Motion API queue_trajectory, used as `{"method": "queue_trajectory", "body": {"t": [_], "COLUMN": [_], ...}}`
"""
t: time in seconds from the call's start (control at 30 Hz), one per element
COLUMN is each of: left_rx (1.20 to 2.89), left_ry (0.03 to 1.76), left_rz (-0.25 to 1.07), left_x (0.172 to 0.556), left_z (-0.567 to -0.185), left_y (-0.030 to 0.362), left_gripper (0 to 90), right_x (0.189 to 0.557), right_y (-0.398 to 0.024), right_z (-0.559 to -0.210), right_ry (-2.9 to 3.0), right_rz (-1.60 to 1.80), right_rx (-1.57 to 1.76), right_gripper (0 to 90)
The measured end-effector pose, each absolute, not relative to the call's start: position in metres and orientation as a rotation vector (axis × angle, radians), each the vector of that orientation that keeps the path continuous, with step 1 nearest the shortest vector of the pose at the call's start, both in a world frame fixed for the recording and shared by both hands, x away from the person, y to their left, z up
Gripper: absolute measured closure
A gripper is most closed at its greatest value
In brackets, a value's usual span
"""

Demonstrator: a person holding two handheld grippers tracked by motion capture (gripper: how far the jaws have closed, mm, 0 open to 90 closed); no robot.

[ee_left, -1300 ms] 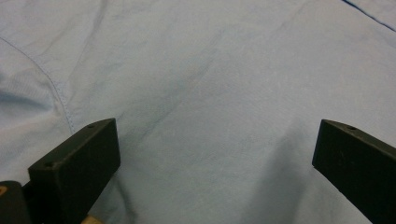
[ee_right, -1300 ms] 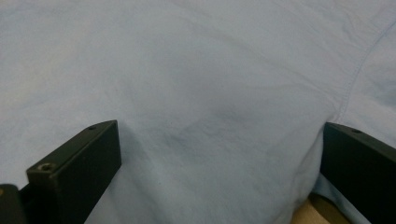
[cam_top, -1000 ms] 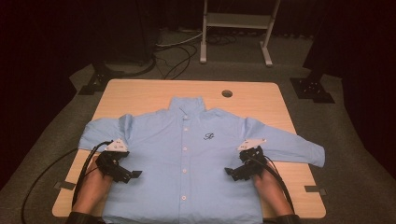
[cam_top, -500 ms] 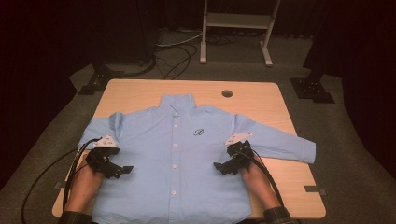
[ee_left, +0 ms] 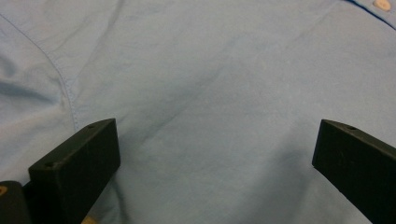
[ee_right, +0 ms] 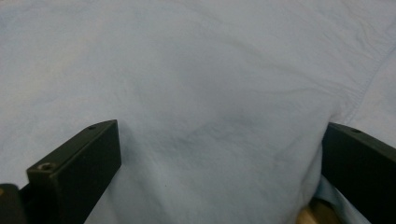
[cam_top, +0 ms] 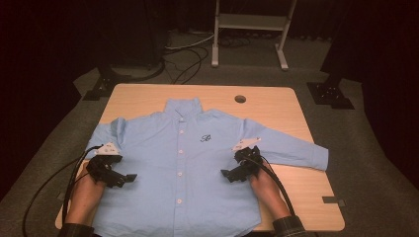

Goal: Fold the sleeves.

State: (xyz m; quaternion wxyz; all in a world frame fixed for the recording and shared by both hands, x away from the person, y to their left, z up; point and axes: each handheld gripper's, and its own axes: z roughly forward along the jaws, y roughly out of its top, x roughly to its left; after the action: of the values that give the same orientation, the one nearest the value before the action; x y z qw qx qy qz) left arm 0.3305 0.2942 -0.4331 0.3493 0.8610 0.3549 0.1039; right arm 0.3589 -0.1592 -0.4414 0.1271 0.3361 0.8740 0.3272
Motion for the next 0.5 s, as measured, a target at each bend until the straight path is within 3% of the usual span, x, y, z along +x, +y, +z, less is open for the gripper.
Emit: {"method": "queue_trajectory", "body": {"t": [0.27, 0.5], "left_rx": [2.166, 2.257], "left_ry": [0.785, 0.772], "left_rz": [0.199, 0.181], "left_x": [0.305, 0.281], "left_z": [-0.42, -0.433], "left_y": [0.264, 0.244], "left_gripper": [2.2, 2.2], "right_x": [0.327, 0.294], "right_y": [-0.168, -0.169], "right_z": [-0.425, -0.433], "right_ry": [2.542, 2.597], "right_rz": [1.028, 1.043], "right_rx": [0.917, 0.82], "right_gripper": [0.0, 0.0]}}
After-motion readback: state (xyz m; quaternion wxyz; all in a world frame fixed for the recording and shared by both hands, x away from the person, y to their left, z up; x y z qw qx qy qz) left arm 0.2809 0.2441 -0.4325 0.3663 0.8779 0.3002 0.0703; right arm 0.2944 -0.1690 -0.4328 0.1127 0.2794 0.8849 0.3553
